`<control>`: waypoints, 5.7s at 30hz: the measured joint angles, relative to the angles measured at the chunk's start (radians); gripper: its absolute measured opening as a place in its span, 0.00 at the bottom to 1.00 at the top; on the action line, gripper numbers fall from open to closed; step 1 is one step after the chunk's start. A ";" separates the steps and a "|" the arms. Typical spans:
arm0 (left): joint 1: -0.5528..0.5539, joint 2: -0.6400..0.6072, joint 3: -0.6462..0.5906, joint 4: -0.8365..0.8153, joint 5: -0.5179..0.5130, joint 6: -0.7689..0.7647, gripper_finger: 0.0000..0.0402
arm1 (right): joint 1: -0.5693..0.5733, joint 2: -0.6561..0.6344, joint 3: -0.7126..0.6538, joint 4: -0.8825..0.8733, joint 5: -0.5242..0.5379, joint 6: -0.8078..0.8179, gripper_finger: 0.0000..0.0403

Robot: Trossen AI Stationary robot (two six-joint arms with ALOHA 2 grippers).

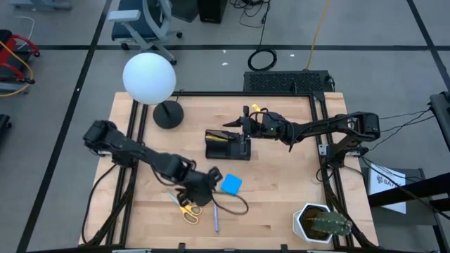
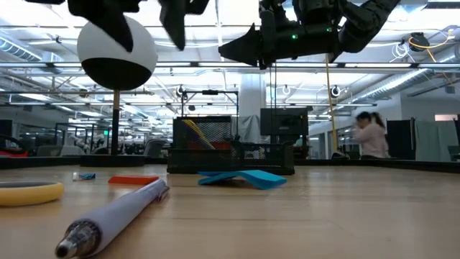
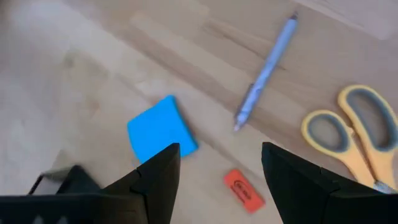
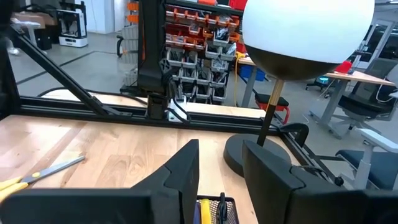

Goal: Pick and place office supplies into organizer
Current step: Put the white pen into the desk organizer

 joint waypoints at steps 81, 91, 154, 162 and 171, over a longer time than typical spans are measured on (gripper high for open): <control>0.014 0.388 0.057 0.120 0.221 0.216 0.07 | -0.026 -0.090 0.000 -0.161 -0.002 0.042 0.25; 0.014 0.388 0.056 0.114 0.214 0.170 0.08 | -0.026 -0.090 0.000 -0.162 -0.002 0.042 0.25; 0.197 -0.282 0.044 -0.122 -0.356 -0.387 0.07 | 0.203 -0.238 0.000 -0.358 0.762 -0.537 0.25; 0.285 -0.312 0.045 -0.096 -0.375 -0.527 0.07 | 0.316 -0.238 0.000 -0.260 1.056 -0.795 0.25; 0.409 -0.344 0.044 -0.061 -0.254 -0.648 0.07 | 0.444 -0.236 0.000 -0.180 1.150 -1.065 0.25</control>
